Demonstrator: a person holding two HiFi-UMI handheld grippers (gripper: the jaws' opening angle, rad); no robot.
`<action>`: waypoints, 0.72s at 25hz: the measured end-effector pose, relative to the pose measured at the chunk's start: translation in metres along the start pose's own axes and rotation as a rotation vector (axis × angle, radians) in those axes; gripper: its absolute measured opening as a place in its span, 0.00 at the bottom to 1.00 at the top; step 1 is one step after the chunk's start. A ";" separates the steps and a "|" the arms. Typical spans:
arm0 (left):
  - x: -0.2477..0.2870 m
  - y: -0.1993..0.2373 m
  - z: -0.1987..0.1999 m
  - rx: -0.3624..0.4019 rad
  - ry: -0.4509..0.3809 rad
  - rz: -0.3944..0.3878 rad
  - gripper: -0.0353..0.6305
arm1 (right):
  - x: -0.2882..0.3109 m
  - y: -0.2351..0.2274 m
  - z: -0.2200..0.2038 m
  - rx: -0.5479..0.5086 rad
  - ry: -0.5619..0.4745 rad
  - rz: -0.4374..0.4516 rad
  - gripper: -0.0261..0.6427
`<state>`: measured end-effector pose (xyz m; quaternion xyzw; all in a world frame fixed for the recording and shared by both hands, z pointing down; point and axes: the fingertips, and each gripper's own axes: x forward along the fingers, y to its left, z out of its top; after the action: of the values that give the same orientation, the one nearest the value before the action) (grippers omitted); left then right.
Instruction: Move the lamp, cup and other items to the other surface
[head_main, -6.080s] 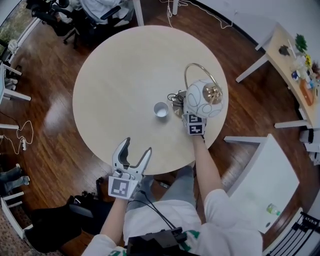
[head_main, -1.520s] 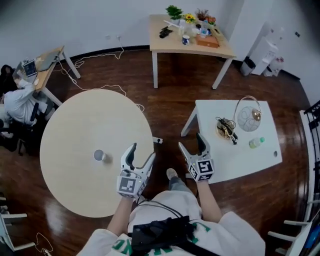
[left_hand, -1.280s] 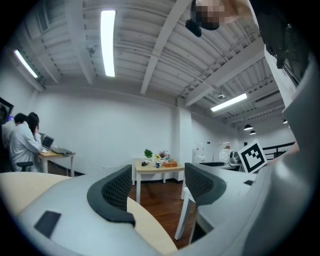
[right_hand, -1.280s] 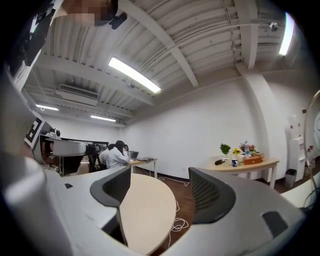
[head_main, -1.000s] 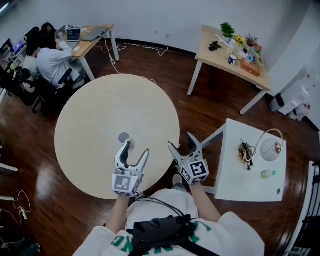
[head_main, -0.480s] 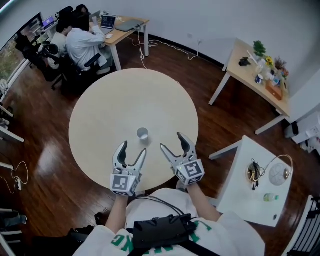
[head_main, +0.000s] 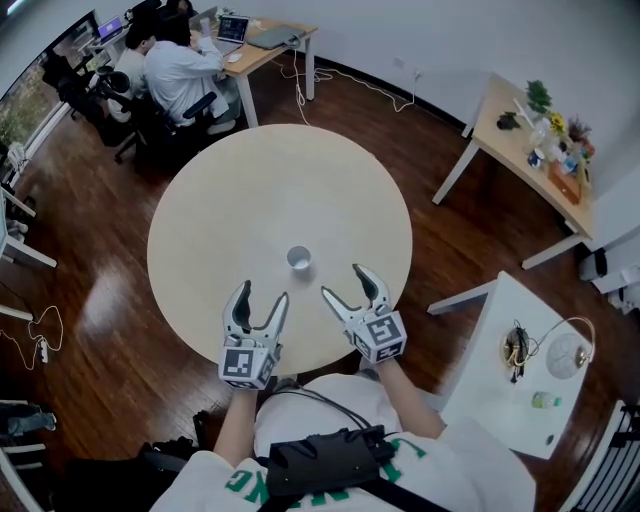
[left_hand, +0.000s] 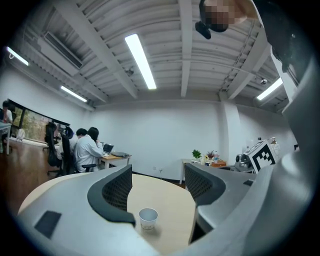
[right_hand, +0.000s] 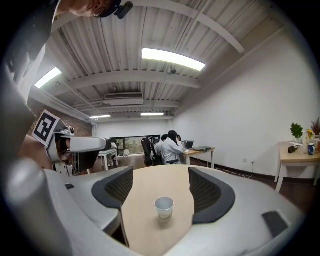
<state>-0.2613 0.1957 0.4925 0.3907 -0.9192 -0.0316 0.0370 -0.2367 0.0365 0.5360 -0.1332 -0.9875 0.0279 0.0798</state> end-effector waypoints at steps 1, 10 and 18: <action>-0.001 0.003 -0.002 -0.001 0.006 0.007 0.54 | 0.003 0.001 -0.007 0.001 0.022 0.005 0.58; -0.006 0.027 -0.012 0.012 0.045 0.051 0.54 | 0.054 0.010 -0.080 -0.051 0.194 0.026 0.64; -0.007 0.040 -0.002 -0.021 0.065 0.077 0.54 | 0.129 0.004 -0.121 -0.019 0.216 0.014 0.76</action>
<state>-0.2843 0.2284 0.4977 0.3555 -0.9315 -0.0271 0.0723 -0.3384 0.0787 0.6741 -0.1433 -0.9724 0.0048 0.1842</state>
